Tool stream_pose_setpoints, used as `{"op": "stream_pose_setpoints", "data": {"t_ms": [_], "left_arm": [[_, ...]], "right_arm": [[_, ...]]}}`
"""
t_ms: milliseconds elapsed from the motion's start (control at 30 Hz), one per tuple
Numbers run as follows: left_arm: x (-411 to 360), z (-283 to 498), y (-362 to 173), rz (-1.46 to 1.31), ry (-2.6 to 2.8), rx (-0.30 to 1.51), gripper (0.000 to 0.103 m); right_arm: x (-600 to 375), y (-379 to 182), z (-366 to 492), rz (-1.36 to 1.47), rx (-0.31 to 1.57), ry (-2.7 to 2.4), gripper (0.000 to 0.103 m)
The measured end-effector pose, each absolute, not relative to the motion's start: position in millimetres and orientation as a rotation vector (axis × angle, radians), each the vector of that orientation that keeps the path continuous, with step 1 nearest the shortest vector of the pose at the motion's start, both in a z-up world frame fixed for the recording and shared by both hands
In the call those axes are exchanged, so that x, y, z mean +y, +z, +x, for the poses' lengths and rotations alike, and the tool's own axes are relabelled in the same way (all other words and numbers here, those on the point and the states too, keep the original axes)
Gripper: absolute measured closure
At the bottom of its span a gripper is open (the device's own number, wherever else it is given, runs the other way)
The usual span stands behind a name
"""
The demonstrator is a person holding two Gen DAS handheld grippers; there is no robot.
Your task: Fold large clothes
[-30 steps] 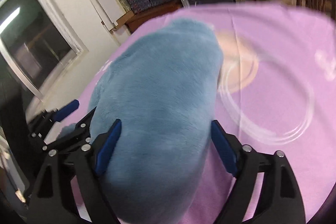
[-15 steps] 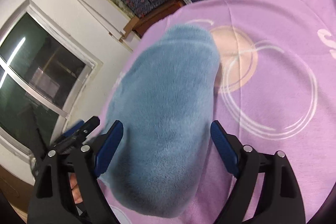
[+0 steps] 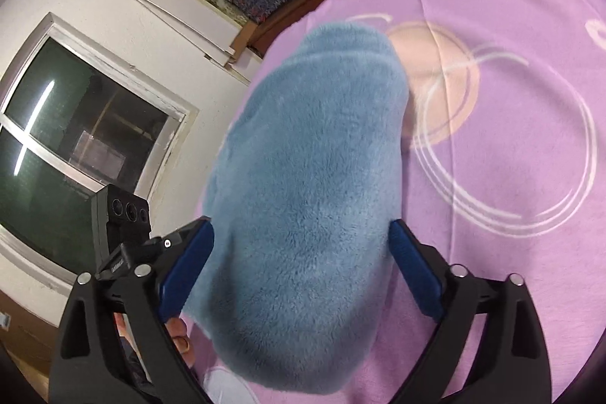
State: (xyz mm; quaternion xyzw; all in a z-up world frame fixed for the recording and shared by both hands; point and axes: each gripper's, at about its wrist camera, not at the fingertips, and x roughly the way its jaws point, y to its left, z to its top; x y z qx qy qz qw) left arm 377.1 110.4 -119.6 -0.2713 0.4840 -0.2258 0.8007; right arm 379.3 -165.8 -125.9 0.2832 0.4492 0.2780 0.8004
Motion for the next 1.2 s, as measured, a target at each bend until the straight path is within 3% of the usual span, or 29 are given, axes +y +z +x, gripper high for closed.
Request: {"op": "stream_pose_setpoints", "data": {"t_ms": [233,333,433,533,833,1200], "left_arm": [[97.1,380.8,-130.2,-0.597,-0.534,1.045,0.009],[92.4,382.1,-135.4,-0.643,-0.591,1.049,0.023],[85.0,379.2,-131.7,-0.596,-0.586,1.025,0.038],[81.6,371.1,-124.7,-0.579,-0.602,1.0,0.044],[71.7,337.1,-77.9,-0.565,-0.684,0.903,0.046],[-4.9,201.9,1.5,-0.41,-0.815,0.776,0.046]], "right_arm": [[-164.0,-151.6,386.2,0.708,1.014,0.626,0.008],[-160.1,-152.1,383.2,0.695,0.999,0.629,0.012],[-159.0,-151.2,381.0,0.693,0.984,0.636,0.026],[-159.6,-144.7,378.6,0.696,0.963,0.655,0.034],[-179.0,-88.3,326.5,0.677,0.852,0.674,0.036],[-259.7,-27.8,176.2,0.682,0.694,0.626,0.035]]}}
